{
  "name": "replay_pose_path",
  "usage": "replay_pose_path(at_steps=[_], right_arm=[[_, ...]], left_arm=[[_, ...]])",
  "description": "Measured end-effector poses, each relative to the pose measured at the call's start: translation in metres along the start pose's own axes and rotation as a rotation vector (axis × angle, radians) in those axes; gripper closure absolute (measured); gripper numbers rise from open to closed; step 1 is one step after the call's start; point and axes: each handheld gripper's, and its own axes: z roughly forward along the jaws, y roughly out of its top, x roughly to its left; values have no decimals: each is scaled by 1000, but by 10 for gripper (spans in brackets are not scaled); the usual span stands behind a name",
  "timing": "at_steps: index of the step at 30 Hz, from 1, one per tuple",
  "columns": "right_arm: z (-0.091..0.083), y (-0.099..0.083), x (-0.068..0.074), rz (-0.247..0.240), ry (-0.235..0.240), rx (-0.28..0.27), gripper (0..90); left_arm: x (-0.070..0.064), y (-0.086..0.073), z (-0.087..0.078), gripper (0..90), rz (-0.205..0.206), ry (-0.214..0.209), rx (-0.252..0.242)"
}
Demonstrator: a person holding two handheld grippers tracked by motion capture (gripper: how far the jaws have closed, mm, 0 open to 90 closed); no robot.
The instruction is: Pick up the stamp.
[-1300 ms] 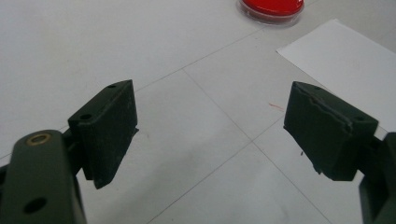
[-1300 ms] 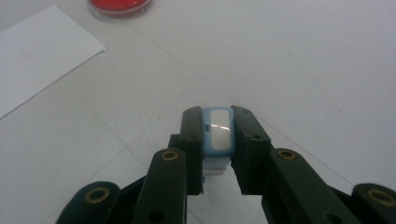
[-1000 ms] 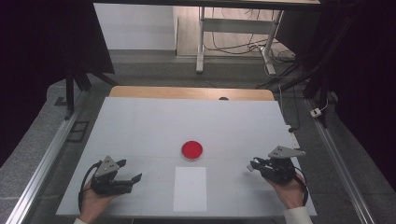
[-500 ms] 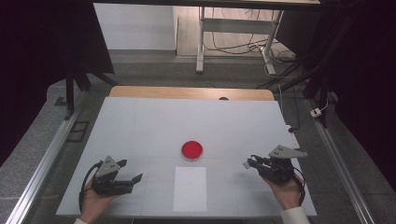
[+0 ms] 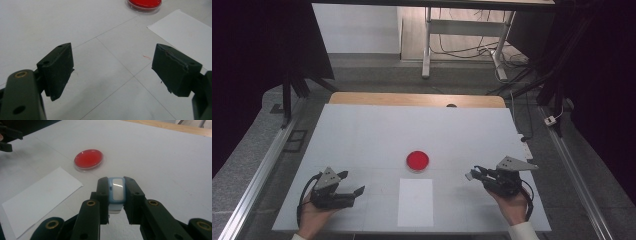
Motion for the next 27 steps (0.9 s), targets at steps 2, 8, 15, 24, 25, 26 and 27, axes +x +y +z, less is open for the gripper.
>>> replay_pose_path(at_steps=[2,8,15,24,25,26,27], right_arm=[[1,1,2,3,5,-3,750],[7,3,8,5,19,-17,750],[18,9,18,-9,33,-31,749],[34,14,32,-33,58,-14,750],[35,14,34,-36,59,-10,749],[37,15,36,-39,61,-9,749],[38,16,37,-42,63,-8,749]], left_arm=[[0,0,0,178,0,0,0],[-1,1,1,178,0,-3,1],[-2,1,2,178,3,-5,1],[-2,1,2,178,-1,-7,-1],[-2,1,1,178,-2,-7,-2],[-2,1,1,178,-3,-7,-3],[-1,1,1,178,-4,-7,-3]])
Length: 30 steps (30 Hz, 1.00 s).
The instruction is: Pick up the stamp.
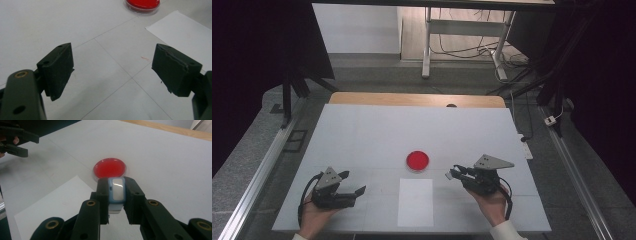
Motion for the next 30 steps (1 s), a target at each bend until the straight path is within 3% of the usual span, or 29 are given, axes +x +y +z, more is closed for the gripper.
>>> replay_pose_path(at_steps=[24,30], right_arm=[[46,22,40,-35,80,-9,749],[51,23,44,-47,91,-5,749]], left_arm=[[-3,2,4,179,8,-11,3],[-3,2,5,179,13,-9,5]])
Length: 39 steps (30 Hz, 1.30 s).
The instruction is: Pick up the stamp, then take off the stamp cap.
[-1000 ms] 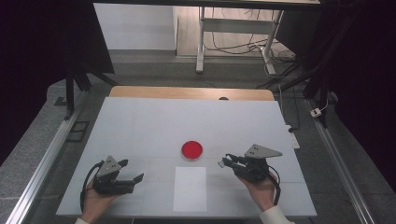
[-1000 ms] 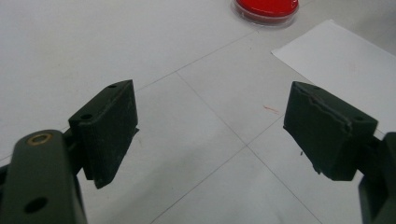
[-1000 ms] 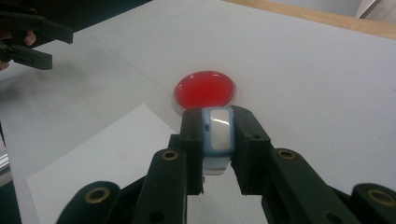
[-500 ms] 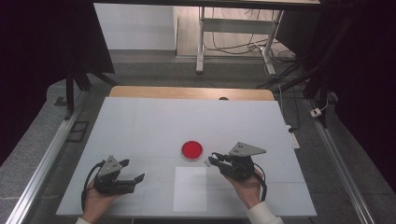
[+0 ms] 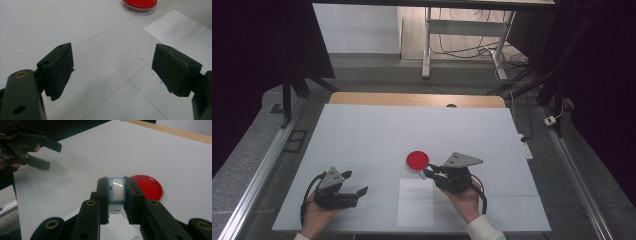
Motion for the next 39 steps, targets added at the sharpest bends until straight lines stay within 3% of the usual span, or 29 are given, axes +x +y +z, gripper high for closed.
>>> replay_pose_path(at_steps=[19,39], right_arm=[[-1,0,-2,7,3,-16,749],[-1,0,-3,19,15,-27,749]], left_arm=[[-7,7,4,181,24,-3,-12],[-27,24,23,186,72,-24,-7]])
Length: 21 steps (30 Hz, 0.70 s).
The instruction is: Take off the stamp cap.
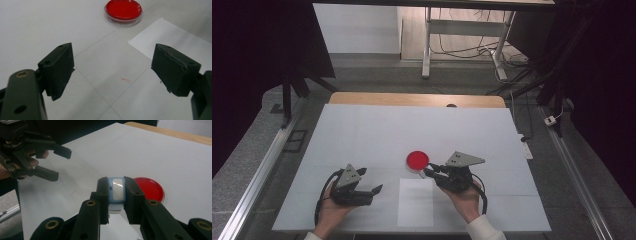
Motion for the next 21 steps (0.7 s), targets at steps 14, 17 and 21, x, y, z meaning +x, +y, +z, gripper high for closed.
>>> replay_pose_path(at_steps=[14,17,21], right_arm=[[2,-3,-3,13,27,-2,749],[3,-3,-3,12,32,-4,749],[2,-2,-1,9,33,-16,749]], left_arm=[[-6,12,9,190,6,6,-4],[-7,15,10,195,1,11,-7],[-9,20,12,198,5,12,-5]])
